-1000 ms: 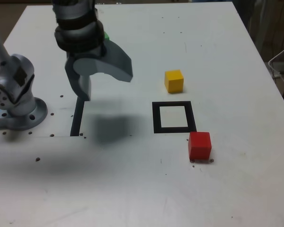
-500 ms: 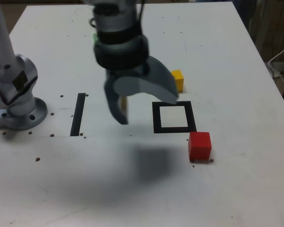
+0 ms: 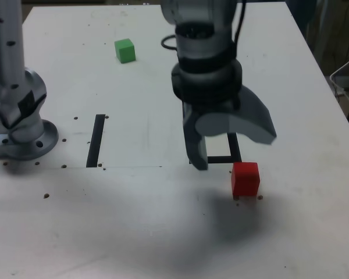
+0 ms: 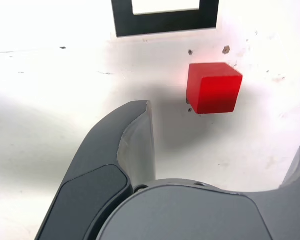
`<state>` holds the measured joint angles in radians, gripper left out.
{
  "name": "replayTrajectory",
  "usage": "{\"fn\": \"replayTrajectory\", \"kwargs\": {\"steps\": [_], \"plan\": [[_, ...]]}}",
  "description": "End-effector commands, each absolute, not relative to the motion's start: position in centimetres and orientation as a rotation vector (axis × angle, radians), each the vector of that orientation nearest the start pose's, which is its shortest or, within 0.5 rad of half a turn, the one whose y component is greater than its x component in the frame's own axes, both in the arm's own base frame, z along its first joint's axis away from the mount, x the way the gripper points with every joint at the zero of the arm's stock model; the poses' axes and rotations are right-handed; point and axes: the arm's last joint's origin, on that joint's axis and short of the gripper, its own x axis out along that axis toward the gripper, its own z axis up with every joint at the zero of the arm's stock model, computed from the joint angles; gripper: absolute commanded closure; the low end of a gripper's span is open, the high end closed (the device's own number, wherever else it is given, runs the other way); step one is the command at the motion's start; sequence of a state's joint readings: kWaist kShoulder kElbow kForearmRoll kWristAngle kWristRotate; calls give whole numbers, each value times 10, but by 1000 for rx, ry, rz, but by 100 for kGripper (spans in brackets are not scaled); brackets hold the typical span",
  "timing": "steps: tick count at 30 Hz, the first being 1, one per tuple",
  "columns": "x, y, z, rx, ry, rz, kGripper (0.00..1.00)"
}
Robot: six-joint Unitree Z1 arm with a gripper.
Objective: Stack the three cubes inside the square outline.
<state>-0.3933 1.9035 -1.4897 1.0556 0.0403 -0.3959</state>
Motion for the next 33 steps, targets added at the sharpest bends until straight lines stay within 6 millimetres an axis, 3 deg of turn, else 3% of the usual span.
{"fn": "replayTrajectory", "kwargs": {"steps": [1,7,17,27,33], "plan": [[327,-141,277,2,1463,-16,0],[329,-155,267,21,1502,-30,0],[341,-157,253,54,1543,-10,1],[366,-143,221,111,1611,-1,3],[372,-138,214,128,1618,17,10]]}}
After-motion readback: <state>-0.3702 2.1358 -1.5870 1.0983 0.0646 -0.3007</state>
